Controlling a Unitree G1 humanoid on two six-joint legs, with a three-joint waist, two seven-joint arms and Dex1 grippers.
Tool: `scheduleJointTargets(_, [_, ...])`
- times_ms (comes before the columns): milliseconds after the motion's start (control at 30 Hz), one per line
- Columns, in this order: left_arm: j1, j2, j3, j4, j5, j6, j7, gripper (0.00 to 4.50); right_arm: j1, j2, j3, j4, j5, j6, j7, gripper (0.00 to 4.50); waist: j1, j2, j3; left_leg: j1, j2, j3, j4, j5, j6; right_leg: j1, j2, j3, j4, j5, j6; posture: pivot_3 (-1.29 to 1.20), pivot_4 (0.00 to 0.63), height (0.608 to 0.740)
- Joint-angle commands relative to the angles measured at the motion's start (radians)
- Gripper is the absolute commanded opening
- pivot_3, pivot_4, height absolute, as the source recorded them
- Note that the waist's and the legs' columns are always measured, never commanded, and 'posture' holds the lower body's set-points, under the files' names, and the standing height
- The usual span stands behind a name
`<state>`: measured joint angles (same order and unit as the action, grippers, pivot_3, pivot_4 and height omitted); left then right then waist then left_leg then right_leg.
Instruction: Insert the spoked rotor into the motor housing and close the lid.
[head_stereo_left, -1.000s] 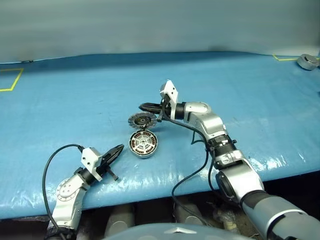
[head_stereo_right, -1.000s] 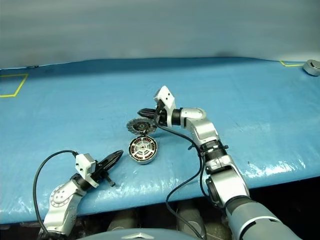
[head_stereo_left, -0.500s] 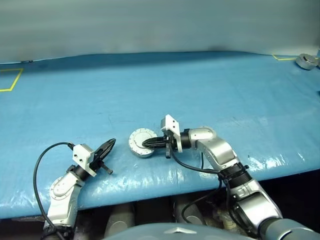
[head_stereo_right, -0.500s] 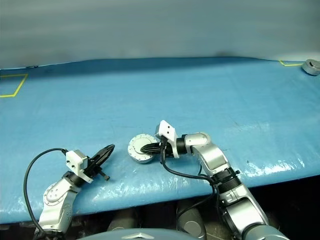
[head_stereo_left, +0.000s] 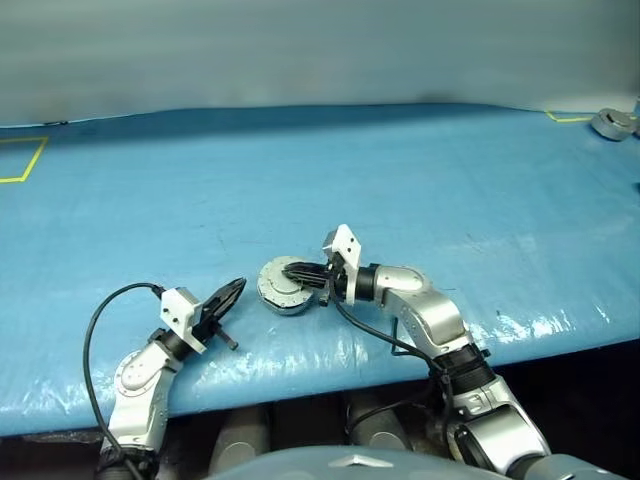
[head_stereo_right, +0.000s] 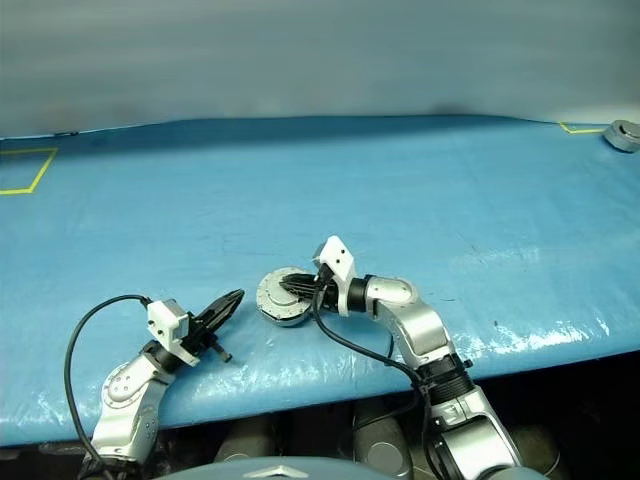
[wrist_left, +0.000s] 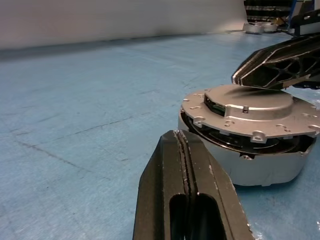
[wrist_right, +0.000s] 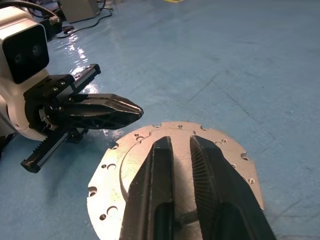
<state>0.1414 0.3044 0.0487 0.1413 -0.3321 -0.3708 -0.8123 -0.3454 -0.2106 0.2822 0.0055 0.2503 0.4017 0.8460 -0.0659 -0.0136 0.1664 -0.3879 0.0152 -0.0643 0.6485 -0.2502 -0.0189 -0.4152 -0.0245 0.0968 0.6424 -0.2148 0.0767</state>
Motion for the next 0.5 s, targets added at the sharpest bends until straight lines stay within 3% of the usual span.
scheduleJointTargets(33, [-0.009,0.007,-0.006,-0.004,-0.004,0.001,-0.016,0.0,0.025,0.007,0.016,-0.069,-0.017,-0.03,-0.034,1.66,0.0,0.0,0.0,0.0,0.0,0.0,0.0,0.0,0.0,0.0,0.0,0.0,0.0,0.0,0.0,0.0,0.15,0.74])
scheduleJointTargets(300, [-0.03,0.01,-0.03,-0.005,0.002,0.013,-0.033,0.0,0.06,0.027,0.058,-0.083,-0.022,-0.016,-0.064,4.27,0.0,0.0,0.0,0.0,0.0,0.0,0.0,0.0,0.0,0.0,0.0,0.0,0.0,0.0,0.0,0.0,0.15,0.74])
scheduleJointTargets(500, [-0.036,0.012,-0.037,-0.002,0.003,0.016,-0.036,0.0,0.07,0.015,0.11,-0.039,-0.101,-0.073,-0.099,4.27,0.0,0.0,0.0,0.0,0.0,0.0,0.0,0.0,0.0,0.0,0.0,0.0,0.0,0.0,0.0,0.0,0.15,0.74])
